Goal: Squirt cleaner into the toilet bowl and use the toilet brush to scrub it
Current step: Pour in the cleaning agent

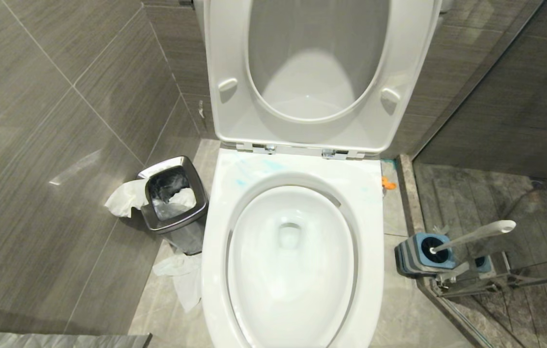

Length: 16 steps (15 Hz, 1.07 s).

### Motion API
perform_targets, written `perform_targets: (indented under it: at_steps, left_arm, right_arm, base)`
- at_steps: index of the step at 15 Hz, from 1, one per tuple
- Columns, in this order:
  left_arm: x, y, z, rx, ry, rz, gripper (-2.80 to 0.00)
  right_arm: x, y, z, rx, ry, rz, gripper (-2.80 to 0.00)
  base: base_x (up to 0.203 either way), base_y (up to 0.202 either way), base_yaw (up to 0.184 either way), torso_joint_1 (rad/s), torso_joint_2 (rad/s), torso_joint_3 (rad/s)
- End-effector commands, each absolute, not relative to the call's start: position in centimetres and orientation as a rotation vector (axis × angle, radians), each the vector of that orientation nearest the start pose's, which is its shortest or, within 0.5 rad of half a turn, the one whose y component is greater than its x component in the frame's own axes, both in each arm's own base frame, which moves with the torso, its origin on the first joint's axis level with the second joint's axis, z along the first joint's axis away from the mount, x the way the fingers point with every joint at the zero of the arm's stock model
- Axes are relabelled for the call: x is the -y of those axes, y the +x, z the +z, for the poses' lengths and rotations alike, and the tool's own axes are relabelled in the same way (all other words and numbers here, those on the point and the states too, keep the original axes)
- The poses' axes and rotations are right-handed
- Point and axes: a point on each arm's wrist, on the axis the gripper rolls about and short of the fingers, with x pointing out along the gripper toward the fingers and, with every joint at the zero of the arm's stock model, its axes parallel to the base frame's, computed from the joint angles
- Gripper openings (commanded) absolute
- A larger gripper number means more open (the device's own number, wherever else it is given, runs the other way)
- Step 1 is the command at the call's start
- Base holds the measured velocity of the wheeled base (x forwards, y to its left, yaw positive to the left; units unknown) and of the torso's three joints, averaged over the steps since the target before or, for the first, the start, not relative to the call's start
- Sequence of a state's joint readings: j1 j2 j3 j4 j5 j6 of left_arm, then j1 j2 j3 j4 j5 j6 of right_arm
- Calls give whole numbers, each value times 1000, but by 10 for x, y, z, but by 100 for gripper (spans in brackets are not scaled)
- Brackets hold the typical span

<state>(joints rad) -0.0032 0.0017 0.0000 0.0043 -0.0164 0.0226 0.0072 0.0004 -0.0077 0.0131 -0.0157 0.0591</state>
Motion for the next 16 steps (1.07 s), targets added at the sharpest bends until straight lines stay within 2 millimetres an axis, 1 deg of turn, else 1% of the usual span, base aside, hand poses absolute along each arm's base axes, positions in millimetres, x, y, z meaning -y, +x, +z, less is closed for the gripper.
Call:
perform_targets:
  at_steps: [1, 16]
  left_arm:
    - [0, -23, 75, -7, 22, -20, -280]
    - [0, -22, 74, -9, 23, -20, -280]
  right_arm:
    - [1, -23, 76, -7, 60, -8, -280]
    - [1, -23, 76, -7, 60, -9, -280]
  base:
    - [0, 0, 0, 5, 3, -200]
    - [0, 0, 0, 4, 3, -199]
